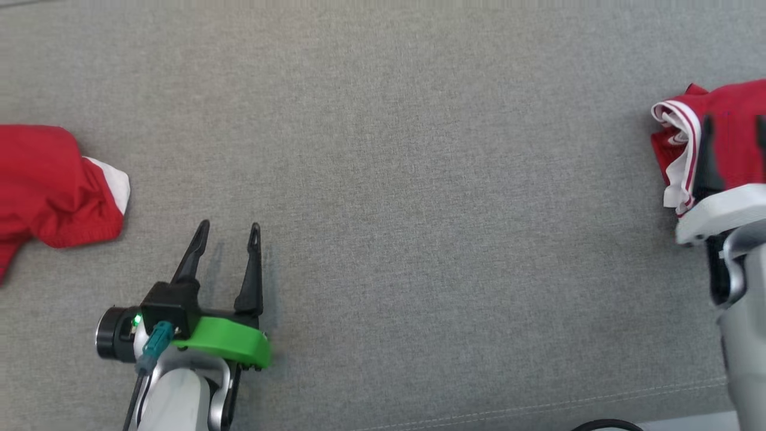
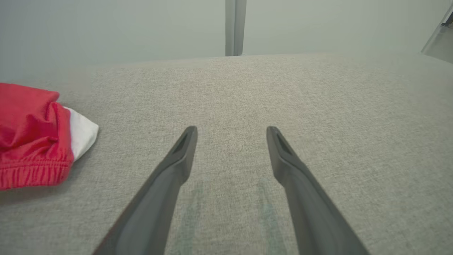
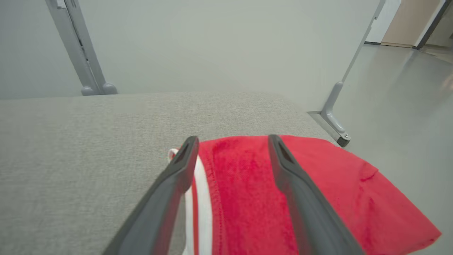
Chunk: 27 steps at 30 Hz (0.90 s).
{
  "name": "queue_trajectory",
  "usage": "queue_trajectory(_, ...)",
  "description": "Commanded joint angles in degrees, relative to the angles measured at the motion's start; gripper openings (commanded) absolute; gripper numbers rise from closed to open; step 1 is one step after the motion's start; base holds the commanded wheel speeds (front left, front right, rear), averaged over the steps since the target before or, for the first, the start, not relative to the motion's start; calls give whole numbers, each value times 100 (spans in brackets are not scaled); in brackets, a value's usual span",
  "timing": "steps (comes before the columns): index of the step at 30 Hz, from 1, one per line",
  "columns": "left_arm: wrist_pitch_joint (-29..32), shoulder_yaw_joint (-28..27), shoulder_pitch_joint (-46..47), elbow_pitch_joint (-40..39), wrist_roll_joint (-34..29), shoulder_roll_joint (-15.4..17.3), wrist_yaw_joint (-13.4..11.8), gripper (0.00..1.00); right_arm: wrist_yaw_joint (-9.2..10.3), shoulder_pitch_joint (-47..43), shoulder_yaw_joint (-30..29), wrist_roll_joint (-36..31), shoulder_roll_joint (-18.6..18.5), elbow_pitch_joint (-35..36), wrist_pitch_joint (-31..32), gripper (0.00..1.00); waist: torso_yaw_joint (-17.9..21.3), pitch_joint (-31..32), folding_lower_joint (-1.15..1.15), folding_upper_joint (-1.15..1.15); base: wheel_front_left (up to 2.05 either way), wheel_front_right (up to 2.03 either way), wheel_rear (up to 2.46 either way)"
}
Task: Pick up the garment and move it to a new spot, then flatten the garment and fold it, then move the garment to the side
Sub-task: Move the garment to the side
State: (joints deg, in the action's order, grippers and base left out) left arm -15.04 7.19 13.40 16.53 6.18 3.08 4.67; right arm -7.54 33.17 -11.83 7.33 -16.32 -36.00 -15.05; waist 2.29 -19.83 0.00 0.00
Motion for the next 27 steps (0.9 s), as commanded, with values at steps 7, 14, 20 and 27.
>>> queue_trajectory(7,-14,-418,-385,256,133,-1,-118,100,10,-993,649,243,675,841,-18,100,-162,964,0,0,0,0,0)
queue_trajectory(14,-13,-626,-613,444,181,-8,-117,100,10,-1600,1096,209,964,1098,-17,100,-261,1361,0,0,0,0,0)
queue_trajectory(20,-13,-686,-853,609,276,-9,-142,100,10,-2091,1318,205,1162,1169,-18,100,-353,1693,0,0,0,0,0)
queue_trajectory(27,-14,-648,-1079,650,364,-10,-209,100,10,-2488,1399,81,1301,1265,-18,100,-398,1911,0,0,0,0,0)
